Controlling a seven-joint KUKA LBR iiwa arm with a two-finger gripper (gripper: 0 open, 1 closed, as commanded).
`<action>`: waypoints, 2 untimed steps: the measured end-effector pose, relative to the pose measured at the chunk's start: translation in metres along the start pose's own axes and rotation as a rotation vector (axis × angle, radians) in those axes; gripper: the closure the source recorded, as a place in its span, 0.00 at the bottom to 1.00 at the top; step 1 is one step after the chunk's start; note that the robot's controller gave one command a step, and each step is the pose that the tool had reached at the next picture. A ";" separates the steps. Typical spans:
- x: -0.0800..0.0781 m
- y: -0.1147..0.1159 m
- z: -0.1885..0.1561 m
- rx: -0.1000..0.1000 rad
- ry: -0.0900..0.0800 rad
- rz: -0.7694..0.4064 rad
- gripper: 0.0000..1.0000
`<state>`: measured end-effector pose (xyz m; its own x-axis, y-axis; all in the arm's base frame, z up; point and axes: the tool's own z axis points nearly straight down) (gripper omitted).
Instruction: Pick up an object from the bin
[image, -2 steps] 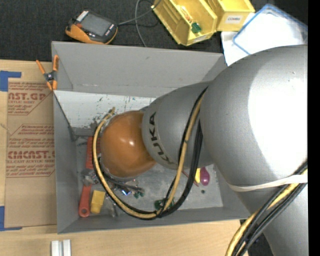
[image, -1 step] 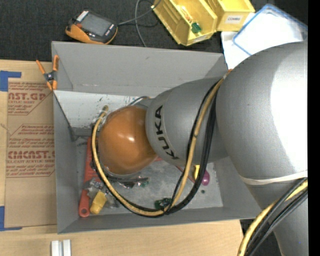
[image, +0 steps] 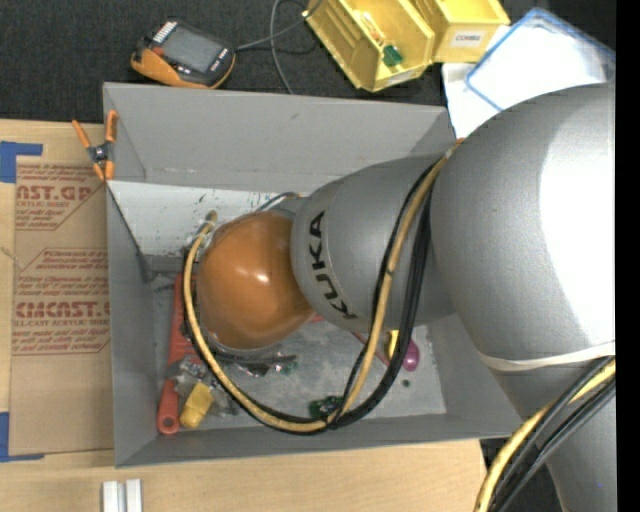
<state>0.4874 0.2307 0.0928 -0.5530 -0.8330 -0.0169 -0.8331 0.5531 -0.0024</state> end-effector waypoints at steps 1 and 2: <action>-0.002 0.003 0.021 0.002 -0.001 0.025 1.00; -0.001 0.000 0.021 0.002 -0.005 0.019 1.00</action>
Offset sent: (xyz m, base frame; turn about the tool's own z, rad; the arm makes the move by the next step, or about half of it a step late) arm -0.0002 -0.0008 -0.0228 0.0182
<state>0.4877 0.2316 0.0716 -0.5684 -0.8225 -0.0222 -0.8226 0.5686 -0.0036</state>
